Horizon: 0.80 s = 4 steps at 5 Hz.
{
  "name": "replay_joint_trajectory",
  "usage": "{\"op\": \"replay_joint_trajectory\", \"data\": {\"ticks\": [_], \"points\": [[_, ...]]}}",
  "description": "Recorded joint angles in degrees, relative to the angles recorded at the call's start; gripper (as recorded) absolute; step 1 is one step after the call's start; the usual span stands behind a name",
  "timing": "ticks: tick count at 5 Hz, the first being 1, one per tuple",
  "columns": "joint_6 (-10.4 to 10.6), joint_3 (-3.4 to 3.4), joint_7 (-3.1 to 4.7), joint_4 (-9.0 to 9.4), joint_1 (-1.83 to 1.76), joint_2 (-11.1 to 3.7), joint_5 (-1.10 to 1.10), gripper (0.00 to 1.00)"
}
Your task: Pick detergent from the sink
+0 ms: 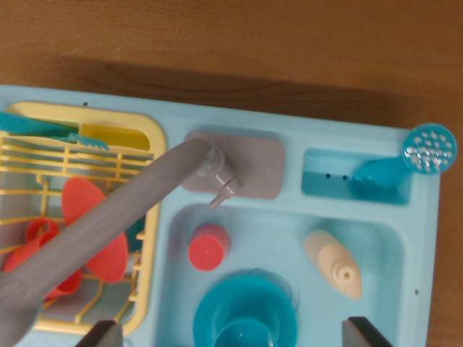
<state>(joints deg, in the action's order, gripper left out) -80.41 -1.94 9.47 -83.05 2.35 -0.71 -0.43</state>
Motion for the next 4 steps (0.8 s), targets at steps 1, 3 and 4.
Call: {"op": "replay_joint_trajectory", "data": {"ticks": [1, 3, 4], "points": [[0.0, 0.0, 0.0, 0.0, 0.0, 0.0, 0.0, 0.0], [2.3, -0.25, 2.12, 1.52, 0.32, -0.6, 0.3, 0.0], [4.77, -0.51, 4.4, 3.16, 0.66, -1.25, 0.62, 0.0]]}}
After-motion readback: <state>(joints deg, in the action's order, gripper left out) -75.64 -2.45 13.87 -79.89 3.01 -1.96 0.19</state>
